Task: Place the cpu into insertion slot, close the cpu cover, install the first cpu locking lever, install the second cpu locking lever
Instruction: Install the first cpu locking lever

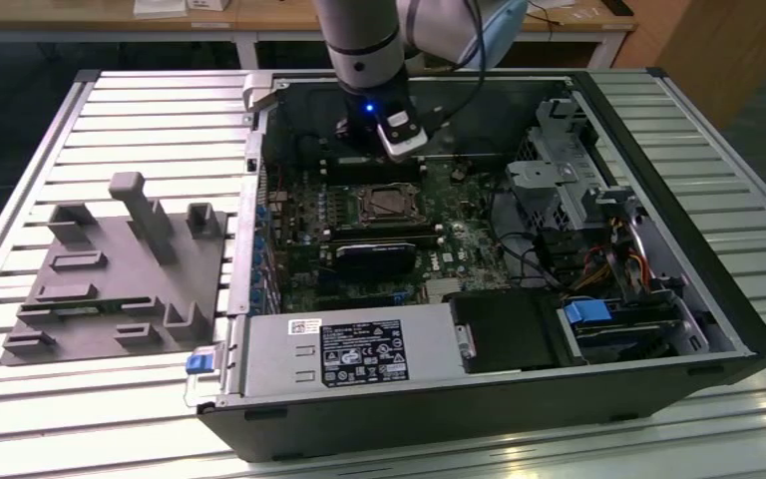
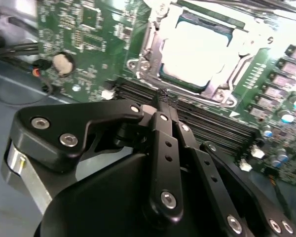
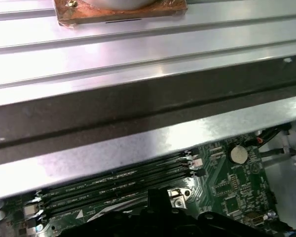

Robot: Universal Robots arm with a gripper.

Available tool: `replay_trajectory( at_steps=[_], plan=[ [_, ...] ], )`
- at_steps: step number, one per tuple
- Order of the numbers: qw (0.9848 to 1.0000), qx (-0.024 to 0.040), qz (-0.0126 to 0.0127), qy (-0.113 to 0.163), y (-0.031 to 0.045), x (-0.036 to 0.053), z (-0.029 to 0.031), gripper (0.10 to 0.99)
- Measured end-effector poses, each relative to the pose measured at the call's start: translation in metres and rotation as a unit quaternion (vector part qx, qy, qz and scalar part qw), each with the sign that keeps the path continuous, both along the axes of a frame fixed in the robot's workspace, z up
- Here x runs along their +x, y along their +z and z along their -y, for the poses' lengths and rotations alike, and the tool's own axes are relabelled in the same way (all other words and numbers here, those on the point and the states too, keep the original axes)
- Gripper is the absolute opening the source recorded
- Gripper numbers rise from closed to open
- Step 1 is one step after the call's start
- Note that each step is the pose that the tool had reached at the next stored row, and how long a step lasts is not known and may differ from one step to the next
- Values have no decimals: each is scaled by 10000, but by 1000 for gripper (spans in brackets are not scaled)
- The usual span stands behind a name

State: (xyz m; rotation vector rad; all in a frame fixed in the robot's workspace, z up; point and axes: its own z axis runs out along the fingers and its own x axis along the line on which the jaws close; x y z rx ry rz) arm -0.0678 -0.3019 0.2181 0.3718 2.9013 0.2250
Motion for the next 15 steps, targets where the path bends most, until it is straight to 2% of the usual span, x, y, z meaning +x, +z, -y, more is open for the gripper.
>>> replay_trajectory(
  at_steps=[3,4,8,9,13,15],
  plan=[
    [9998,-35,-201,-1,-1,28,0,102],
    [9997,-55,-252,0,-1,33,0,102],
    [9996,-78,-253,-1,-1,33,1,102],
    [9996,-100,-254,-3,-1,33,0,102],
    [9992,-294,-253,-7,3,34,0,102],
    [9991,-351,-254,-9,19,34,0,102]
  ],
)
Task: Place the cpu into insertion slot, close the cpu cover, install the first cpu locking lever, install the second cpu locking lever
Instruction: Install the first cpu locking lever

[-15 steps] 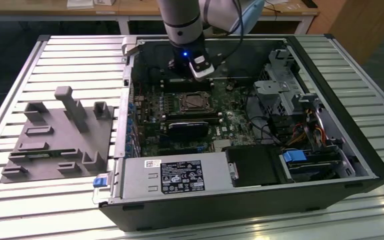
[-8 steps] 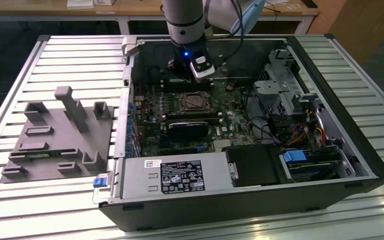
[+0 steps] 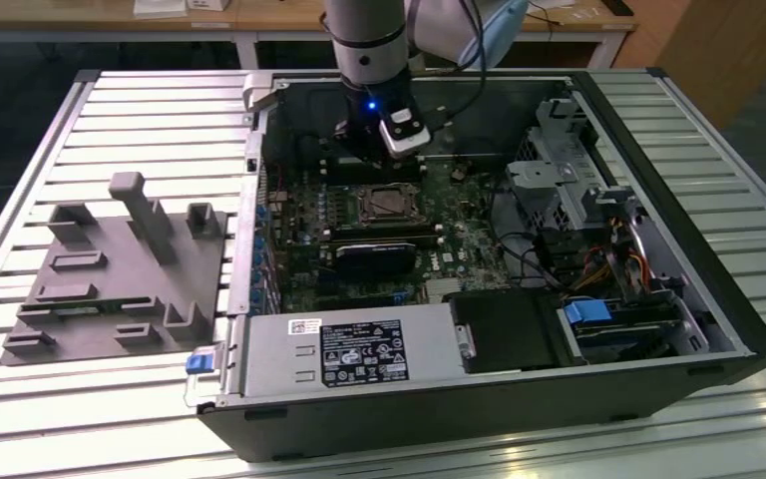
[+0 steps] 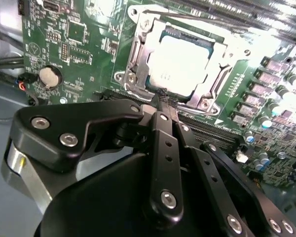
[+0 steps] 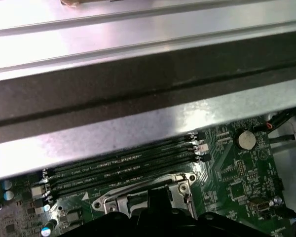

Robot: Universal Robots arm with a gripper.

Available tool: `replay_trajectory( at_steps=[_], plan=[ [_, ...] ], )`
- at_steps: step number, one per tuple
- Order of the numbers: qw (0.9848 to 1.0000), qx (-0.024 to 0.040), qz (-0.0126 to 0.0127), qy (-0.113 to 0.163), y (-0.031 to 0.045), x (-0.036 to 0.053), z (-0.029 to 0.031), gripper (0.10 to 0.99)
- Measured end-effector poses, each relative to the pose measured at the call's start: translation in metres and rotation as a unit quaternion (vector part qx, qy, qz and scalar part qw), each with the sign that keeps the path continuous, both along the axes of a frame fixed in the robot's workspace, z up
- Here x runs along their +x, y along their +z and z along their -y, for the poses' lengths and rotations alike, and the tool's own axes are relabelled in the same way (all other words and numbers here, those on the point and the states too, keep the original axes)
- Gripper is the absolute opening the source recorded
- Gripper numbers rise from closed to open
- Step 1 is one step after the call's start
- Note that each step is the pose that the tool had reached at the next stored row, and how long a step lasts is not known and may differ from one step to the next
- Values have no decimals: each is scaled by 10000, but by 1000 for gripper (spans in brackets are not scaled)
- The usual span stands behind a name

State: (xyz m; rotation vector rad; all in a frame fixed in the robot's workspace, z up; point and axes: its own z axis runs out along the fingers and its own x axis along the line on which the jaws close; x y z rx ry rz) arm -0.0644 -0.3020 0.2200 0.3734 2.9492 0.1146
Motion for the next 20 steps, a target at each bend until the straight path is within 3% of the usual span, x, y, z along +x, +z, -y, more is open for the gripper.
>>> replay_trajectory(
  at_steps=[5,9,13,14,17,18,20],
  plan=[
    [9999,-104,-26,-3,41,25,-1,102],
    [9999,-130,-94,-18,53,72,0,102],
    [9997,-141,-200,-21,54,120,0,102],
    [9997,-144,-214,-21,53,124,0,102],
    [9996,-156,-218,-22,54,124,0,102],
    [9996,-157,-230,-21,53,126,0,102],
    [9993,-157,-345,-19,51,140,2,102]
  ],
)
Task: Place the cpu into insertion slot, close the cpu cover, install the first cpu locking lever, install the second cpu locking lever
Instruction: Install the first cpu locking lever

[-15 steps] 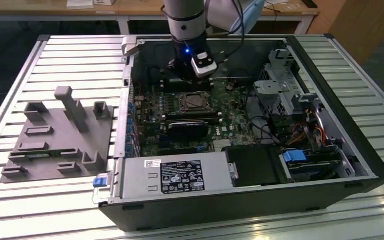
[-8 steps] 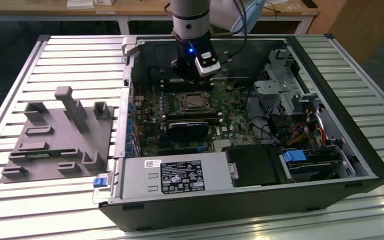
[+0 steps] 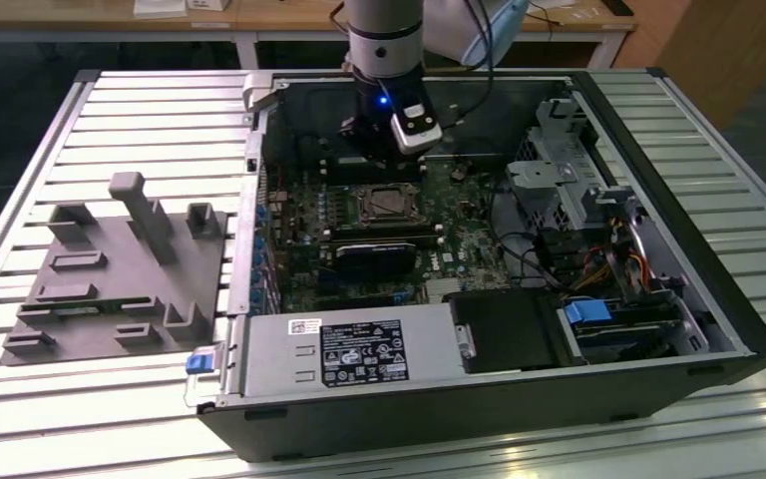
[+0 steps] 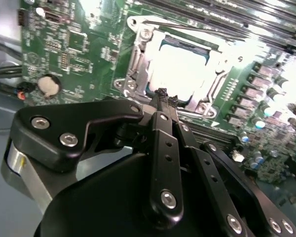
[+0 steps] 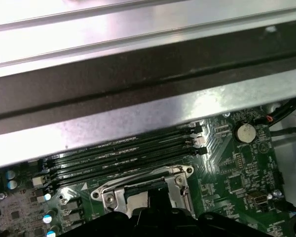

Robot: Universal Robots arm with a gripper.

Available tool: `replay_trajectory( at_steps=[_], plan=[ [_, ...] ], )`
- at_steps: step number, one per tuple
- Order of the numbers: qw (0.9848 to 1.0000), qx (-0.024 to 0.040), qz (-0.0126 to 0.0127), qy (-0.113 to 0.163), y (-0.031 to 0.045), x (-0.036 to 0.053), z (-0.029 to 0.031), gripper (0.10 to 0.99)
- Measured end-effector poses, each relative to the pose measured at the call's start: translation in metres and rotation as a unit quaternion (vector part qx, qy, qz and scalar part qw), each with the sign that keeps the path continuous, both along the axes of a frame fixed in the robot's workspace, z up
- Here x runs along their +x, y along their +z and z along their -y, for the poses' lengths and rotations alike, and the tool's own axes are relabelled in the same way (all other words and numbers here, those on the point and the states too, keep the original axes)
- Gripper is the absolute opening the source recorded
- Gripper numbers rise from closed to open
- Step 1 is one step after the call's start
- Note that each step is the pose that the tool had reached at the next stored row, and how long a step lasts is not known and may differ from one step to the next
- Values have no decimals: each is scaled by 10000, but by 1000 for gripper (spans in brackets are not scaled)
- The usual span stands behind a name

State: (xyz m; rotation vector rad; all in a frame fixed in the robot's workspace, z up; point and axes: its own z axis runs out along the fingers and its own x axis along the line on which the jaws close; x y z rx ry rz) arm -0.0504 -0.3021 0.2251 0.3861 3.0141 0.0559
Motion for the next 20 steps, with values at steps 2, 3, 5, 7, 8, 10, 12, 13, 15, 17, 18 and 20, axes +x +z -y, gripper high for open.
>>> replay_trajectory(
  at_steps=[2,3,5,7,8,10,12,13,15,17,18,20],
  plan=[
    [9999,0,-112,-1,-2,12,3,102],
    [9999,0,-149,-2,-2,17,8,102],
    [9999,0,-160,-7,-2,19,23,102],
    [9999,0,-159,-10,-3,19,42,102],
    [9999,0,-160,-11,-2,19,53,102],
    [9999,0,-160,-13,-3,19,73,102],
    [9999,1,-159,-14,-3,19,90,102],
    [9999,0,-159,-14,-3,19,100,102],
    [9999,0,-159,-14,-3,19,118,102],
    [9999,0,-159,-14,-2,19,138,102],
    [9999,-1,-159,-14,-2,19,149,102],
    [9999,-8,-159,-14,-3,19,170,102]
  ],
)
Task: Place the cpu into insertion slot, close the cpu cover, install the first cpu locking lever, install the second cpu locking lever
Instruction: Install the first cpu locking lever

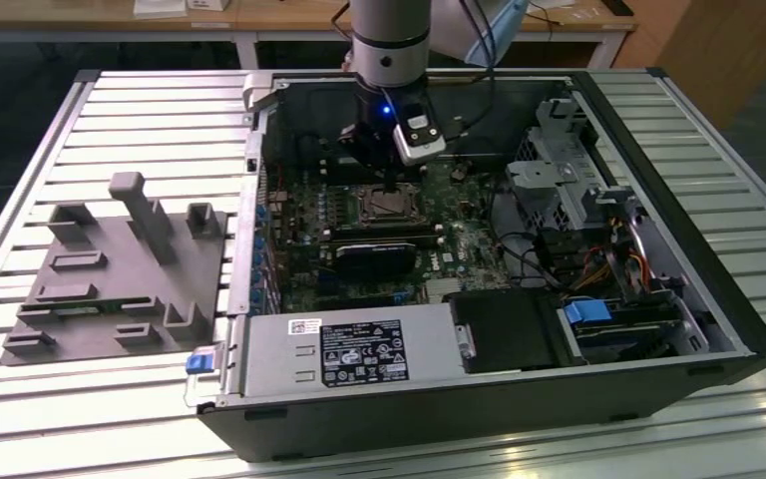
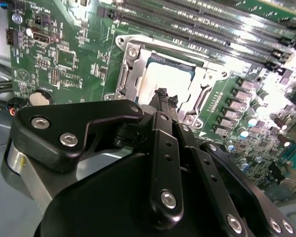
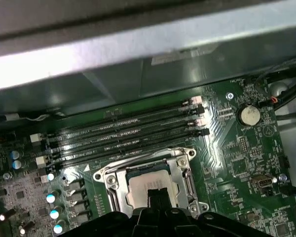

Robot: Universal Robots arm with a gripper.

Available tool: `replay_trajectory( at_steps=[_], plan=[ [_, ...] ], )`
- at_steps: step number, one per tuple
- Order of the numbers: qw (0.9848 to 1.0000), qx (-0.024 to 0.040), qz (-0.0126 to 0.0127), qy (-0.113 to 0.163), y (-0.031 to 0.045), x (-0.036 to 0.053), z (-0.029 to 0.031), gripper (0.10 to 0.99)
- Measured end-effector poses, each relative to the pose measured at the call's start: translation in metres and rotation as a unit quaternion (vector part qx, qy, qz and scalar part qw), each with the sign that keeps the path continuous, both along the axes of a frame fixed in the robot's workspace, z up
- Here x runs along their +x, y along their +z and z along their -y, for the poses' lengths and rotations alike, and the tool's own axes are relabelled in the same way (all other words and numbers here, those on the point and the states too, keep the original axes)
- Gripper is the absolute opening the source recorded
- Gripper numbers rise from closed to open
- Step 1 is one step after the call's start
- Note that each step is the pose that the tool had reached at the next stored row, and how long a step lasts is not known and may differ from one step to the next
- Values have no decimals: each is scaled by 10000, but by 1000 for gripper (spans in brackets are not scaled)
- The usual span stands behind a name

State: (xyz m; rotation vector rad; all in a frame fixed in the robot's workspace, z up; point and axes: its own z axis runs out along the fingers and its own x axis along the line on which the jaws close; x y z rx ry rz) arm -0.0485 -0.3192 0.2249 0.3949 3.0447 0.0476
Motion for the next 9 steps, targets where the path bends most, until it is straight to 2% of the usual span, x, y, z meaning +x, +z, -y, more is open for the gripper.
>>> replay_trajectory(
  at_steps=[6,9],
  plan=[
    [10000,-50,0,0,0,0,54,102],
    [10000,-85,-1,-1,11,0,62,102]
  ],
)
